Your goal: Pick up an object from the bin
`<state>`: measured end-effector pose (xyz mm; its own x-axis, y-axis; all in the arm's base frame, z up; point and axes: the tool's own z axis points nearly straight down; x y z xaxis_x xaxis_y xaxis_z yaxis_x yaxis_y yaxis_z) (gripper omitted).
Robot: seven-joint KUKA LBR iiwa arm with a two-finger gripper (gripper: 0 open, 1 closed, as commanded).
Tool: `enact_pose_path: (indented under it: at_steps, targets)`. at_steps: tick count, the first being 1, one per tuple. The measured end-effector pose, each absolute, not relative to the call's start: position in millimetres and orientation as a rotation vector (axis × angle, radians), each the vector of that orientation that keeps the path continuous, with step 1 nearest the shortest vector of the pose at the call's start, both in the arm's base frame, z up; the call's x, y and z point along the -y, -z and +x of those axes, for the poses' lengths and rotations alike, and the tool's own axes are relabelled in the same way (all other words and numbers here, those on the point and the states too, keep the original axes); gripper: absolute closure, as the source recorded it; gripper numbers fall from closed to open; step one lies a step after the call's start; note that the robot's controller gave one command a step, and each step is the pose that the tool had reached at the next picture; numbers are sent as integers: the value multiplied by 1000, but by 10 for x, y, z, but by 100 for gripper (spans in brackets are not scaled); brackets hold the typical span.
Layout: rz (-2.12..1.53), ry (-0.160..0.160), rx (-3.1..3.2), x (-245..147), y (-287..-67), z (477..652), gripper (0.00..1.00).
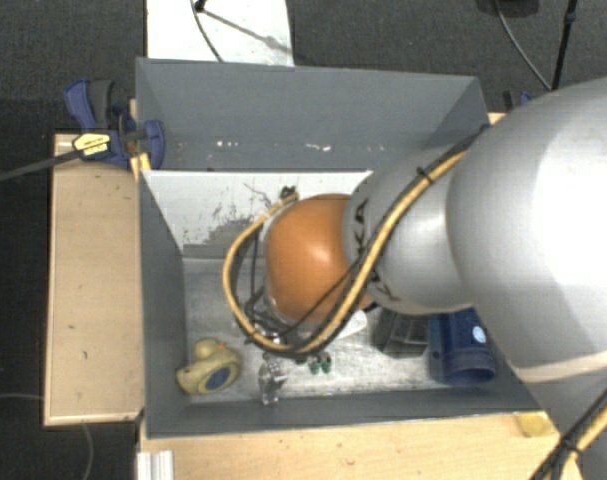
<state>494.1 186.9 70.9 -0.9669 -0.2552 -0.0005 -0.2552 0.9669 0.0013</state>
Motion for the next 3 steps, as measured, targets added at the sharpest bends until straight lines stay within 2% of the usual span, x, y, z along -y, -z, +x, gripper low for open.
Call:
enact_pose_path:
  at_steps: [1, 2, 3]
  targets:
    - [-194, 2, -3135, -2046, -777, 4919, 0]
    - [-312, -1, -3121, -2318, -721, 4890, 100]
    - [-309, -1, -3121, -2318, -721, 4890, 100]
